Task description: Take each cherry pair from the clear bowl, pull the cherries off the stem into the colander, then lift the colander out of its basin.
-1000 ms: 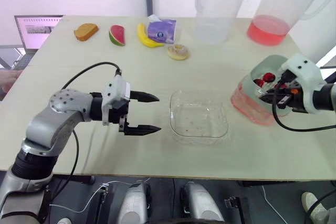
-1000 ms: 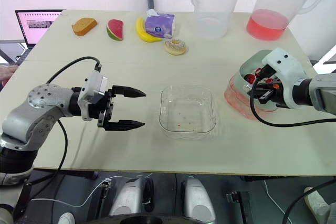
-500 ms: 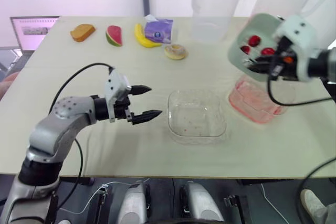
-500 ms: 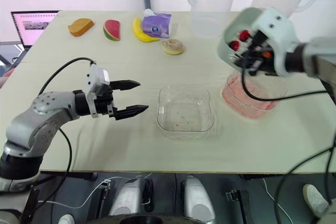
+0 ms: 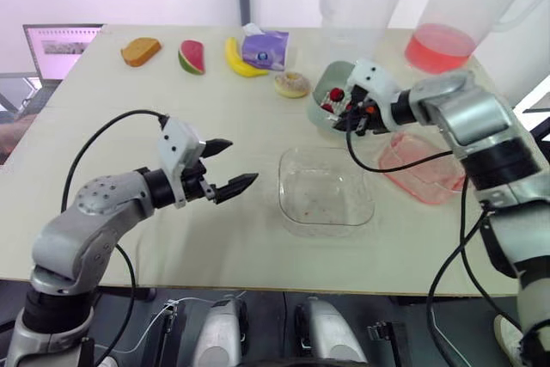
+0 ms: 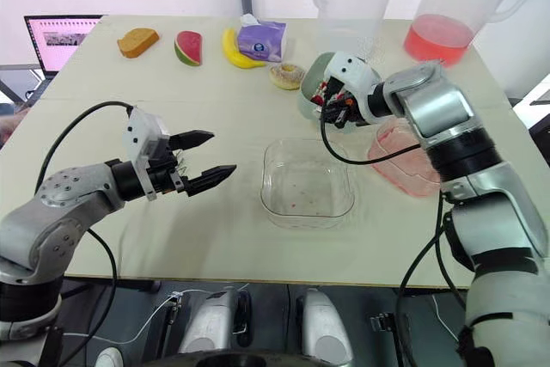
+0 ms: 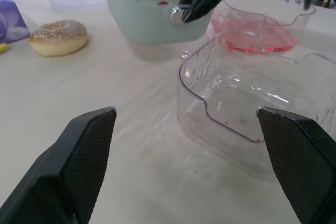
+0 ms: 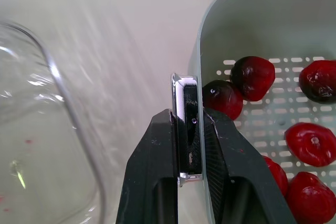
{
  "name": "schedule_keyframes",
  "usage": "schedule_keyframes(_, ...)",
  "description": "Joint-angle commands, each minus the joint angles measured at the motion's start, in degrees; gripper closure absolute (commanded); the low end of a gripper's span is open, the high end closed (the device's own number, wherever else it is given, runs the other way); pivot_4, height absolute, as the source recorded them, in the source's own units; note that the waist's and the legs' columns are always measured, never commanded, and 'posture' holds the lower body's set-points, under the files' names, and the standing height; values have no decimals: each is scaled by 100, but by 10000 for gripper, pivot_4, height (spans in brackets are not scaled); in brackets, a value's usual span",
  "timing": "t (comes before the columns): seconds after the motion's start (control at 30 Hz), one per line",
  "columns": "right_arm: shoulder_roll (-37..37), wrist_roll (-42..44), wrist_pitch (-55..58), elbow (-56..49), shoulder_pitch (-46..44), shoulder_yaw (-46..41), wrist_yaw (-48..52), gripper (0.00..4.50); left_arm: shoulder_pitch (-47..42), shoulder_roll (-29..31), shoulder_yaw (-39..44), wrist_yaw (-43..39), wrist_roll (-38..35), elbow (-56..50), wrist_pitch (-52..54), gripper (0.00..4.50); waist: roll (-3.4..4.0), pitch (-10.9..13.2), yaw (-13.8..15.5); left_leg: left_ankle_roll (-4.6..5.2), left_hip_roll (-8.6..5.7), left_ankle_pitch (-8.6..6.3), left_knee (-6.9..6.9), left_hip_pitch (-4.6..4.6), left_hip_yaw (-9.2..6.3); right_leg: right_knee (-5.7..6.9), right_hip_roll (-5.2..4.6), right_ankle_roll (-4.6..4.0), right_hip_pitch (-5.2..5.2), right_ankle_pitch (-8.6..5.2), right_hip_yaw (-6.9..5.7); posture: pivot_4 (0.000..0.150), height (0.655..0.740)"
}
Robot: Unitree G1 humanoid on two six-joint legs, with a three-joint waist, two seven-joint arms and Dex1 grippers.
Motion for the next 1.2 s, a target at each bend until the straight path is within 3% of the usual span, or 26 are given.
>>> schedule_keyframes(0.03, 138, -242, -245, 234, -187, -132, 141, 43182, 22, 45, 190, 80, -181, -263, 68, 0, 0, 0, -7, -1, 1, 0, 0, 0, 0, 0, 1, 0, 0, 0, 0, 1500, 7400)
schedule_keyframes(0.53, 481, -695, -268, 481, 42, -284, 354, 43182, 41, 155, 176, 147, -371, -313, 151, 0, 0, -1, -28, -2, 2, 1, -1, 5, 0, 4, 1, -1, 1, 1, 0, 1500, 7400)
schedule_keyframes(0.83, 289, -739, -57, -105, -89, -579, 399, 360, -106, 142, 60, 65, -423, -224, 104, 0, 2, 1, -20, -2, 1, 1, -2, 4, 0, 3, 0, -1, 0, 1, 0, 1500, 7400)
schedule_keyframes(1.03, -140, -464, 591, -1187, -128, -1363, 254, 360, -265, 93, -77, -4, -371, -66, 44, 0, 3, 1, 4, -2, 1, 1, -3, 2, -1, 3, -2, -1, -2, 1, -2, 1500, 7400)
schedule_keyframes(1.2, -436, 199, 1312, -2594, 368, -2420, 60, 360, -455, 170, -92, -179, -330, 144, -45, 0, 2, 1, 6, -1, 1, 0, -5, 2, -2, 1, -2, -2, 1, 1, -3, 1500, 7400)
